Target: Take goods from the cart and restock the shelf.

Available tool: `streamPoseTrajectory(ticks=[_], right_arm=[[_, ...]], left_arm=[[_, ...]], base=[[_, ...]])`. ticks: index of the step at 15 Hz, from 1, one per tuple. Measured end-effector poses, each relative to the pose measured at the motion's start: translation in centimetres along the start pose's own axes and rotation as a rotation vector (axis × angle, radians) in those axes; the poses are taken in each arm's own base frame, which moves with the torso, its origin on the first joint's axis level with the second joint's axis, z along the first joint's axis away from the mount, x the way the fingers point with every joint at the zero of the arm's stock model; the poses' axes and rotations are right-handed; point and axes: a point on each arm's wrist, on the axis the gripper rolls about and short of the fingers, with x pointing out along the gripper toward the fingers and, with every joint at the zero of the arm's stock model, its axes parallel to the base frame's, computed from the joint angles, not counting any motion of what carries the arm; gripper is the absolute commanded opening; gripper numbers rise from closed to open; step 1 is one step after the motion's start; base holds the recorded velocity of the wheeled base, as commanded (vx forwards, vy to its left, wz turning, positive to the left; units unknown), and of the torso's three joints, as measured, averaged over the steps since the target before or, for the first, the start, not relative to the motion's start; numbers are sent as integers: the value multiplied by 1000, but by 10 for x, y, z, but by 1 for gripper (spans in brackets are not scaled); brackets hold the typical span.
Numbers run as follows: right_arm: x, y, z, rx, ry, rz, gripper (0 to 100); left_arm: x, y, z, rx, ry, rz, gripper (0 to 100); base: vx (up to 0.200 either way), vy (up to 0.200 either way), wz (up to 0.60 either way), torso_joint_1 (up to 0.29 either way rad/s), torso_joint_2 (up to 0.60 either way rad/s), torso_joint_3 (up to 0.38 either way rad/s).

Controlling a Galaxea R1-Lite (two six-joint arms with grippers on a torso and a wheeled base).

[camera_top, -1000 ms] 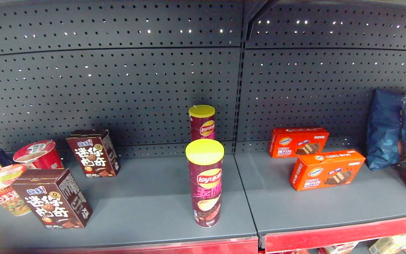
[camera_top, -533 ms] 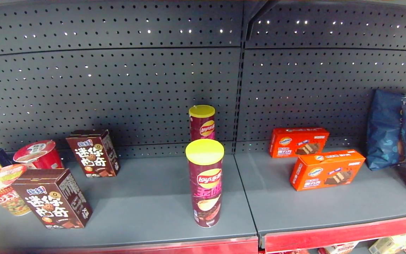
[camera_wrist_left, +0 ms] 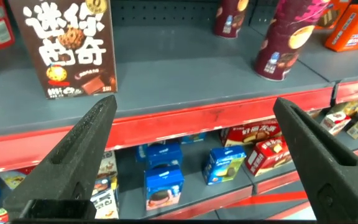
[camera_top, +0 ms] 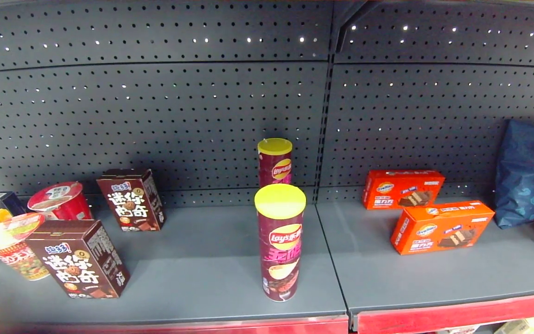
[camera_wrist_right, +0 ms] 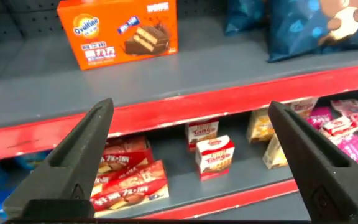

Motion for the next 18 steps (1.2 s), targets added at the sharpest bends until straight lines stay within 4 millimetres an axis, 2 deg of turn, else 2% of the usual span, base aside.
streamPoseTrajectory(ticks=[15, 18], right_arm=[[0, 1, 0, 31, 3, 30, 100], [0, 1, 0, 33, 3, 30, 100]], left_arm=[[0, 0, 0, 3, -3, -21, 100], [1, 0, -1, 73, -8, -21, 100]], base=[[0, 0, 40, 0, 0, 0], [0, 0, 0, 0, 0, 0]])
